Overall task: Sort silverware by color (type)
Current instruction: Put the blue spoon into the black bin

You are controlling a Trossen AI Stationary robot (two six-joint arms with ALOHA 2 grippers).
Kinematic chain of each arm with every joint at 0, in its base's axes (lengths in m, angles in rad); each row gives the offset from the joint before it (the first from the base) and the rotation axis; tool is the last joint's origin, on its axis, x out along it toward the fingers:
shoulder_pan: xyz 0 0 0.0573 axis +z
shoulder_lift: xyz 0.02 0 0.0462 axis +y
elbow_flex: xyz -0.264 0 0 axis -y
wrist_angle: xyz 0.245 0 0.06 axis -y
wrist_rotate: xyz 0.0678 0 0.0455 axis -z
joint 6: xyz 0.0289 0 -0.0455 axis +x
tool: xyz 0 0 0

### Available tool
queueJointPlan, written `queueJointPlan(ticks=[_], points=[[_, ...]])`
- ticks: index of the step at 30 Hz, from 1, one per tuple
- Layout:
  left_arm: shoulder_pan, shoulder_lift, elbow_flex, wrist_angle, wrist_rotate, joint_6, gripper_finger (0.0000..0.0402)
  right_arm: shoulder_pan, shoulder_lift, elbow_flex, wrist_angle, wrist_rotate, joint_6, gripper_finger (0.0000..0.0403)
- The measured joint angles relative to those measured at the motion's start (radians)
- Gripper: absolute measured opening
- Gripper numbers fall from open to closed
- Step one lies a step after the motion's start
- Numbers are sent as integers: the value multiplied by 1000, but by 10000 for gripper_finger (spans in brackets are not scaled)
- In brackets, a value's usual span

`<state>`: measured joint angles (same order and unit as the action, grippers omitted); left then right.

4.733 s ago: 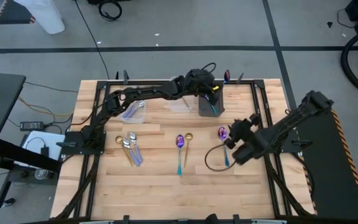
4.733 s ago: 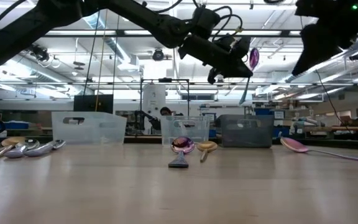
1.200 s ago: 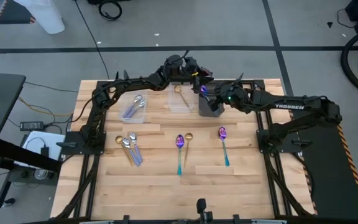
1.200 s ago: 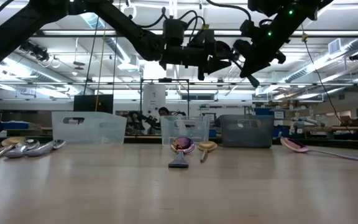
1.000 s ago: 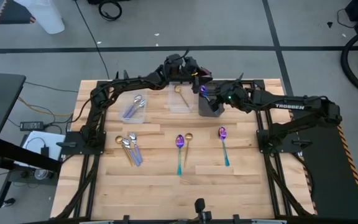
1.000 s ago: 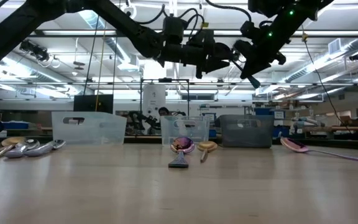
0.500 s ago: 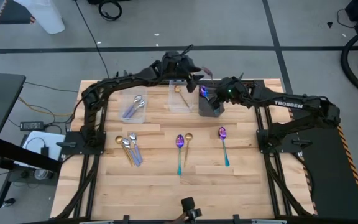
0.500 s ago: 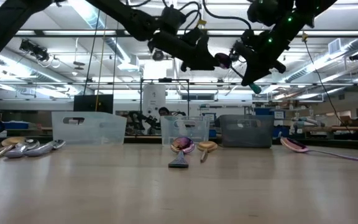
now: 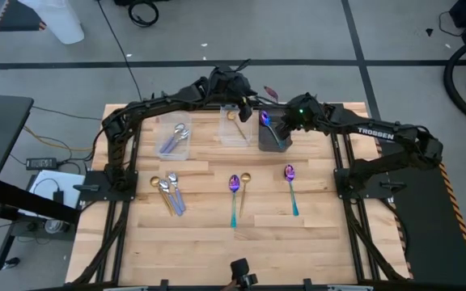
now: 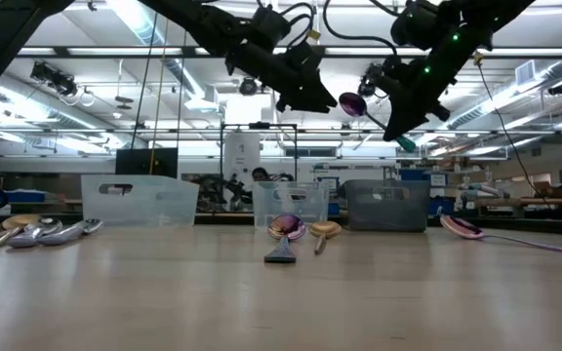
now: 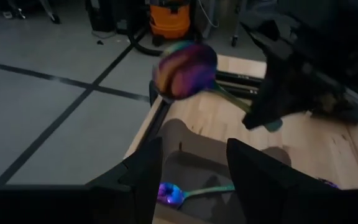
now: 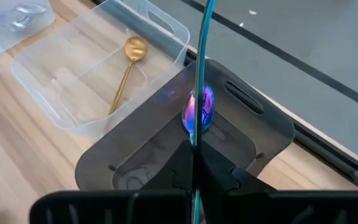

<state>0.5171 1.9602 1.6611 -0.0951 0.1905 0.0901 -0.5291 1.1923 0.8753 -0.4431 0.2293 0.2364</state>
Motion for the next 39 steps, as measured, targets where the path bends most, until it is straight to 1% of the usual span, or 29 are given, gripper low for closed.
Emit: queueJointPlan(ticks=[3, 4, 7, 9, 13, 17, 20, 23, 26, 30, 33, 39], points=[[1, 0, -2, -21, 0, 5, 188, -20, 0, 0, 0, -40, -4, 16], [1, -3, -21, 2, 0, 5, 188, -25, 0, 0, 0, -53, -4, 16], [-3, -25, -142, 134, 0, -14, 188, -35, 0, 0, -6, -95, 1, 16], [-3, -47, -232, 242, 0, -43, 188, -38, 0, 0, -8, -107, 17, 16], [-15, -116, -372, 376, 1, -86, 188, -39, 0, 0, 3, -119, 29, 16], [-52, -194, -473, 389, -4, -103, 187, -38, 27, 0, 28, -120, 34, 16], [-94, -259, -545, 419, -20, -103, 187, -29, 88, 0, 73, -126, 48, 16], [-141, -317, -630, 456, -61, -90, 188, -23, 157, 0, 89, -129, 55, 16], [-188, -377, -718, 517, -106, -78, 188, -24, 208, 0, 97, -130, 82, 16], [-230, -429, -820, 605, -117, -77, 188, -34, 248, 0, 106, -130, 89, 16], [-245, -459, -861, 622, -118, -53, 188, -50, 269, 0, 99, -132, 102, 16], [-252, -523, -932, 622, -118, -26, 188, -63, 317, 0, 113, -175, 113, 16]])
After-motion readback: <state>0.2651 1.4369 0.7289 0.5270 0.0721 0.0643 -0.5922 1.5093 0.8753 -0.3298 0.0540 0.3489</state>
